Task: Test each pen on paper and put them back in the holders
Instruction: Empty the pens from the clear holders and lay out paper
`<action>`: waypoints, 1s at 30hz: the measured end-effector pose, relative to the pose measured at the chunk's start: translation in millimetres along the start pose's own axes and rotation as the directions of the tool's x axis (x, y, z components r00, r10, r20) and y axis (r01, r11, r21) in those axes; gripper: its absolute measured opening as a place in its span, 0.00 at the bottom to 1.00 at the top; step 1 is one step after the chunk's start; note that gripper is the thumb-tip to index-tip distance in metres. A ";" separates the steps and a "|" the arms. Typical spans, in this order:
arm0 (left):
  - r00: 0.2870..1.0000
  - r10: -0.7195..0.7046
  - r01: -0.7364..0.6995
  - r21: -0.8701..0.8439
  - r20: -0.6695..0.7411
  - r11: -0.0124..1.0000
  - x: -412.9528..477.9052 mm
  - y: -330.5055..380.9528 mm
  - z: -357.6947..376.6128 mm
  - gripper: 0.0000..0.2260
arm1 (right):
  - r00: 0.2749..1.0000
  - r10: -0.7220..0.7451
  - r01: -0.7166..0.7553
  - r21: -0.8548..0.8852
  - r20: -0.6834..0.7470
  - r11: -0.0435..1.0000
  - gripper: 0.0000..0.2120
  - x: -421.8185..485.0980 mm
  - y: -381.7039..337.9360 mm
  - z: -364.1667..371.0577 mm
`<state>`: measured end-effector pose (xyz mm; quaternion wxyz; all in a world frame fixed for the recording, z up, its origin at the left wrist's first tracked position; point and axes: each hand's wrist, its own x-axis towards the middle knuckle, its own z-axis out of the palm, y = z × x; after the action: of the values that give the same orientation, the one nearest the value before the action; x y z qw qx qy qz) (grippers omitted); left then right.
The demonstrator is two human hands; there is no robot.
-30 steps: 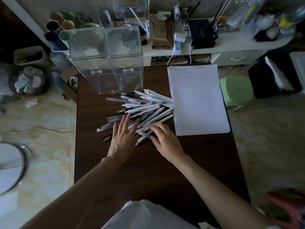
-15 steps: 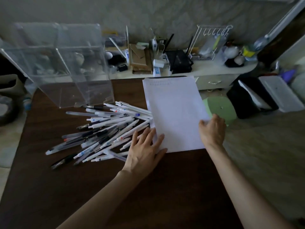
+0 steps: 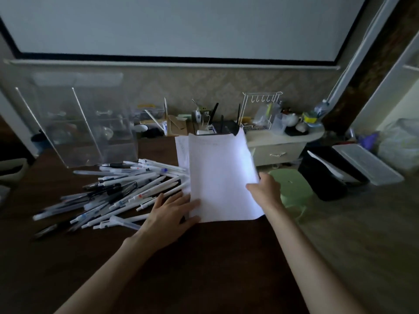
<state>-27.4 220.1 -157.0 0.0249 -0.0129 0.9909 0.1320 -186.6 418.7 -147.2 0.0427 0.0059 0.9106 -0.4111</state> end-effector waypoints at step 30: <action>0.992 -0.127 0.125 -0.211 0.003 0.970 22.8 51.2 9.1 0.28 | 0.997 -0.024 -0.025 0.645 0.067 0.764 0.09 -16.5 54.8 -68.7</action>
<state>-51.4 271.5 -153.7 0.0265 -0.0789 0.9686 0.2343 -172.6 506.9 -141.5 0.0705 0.0059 0.7116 -0.6990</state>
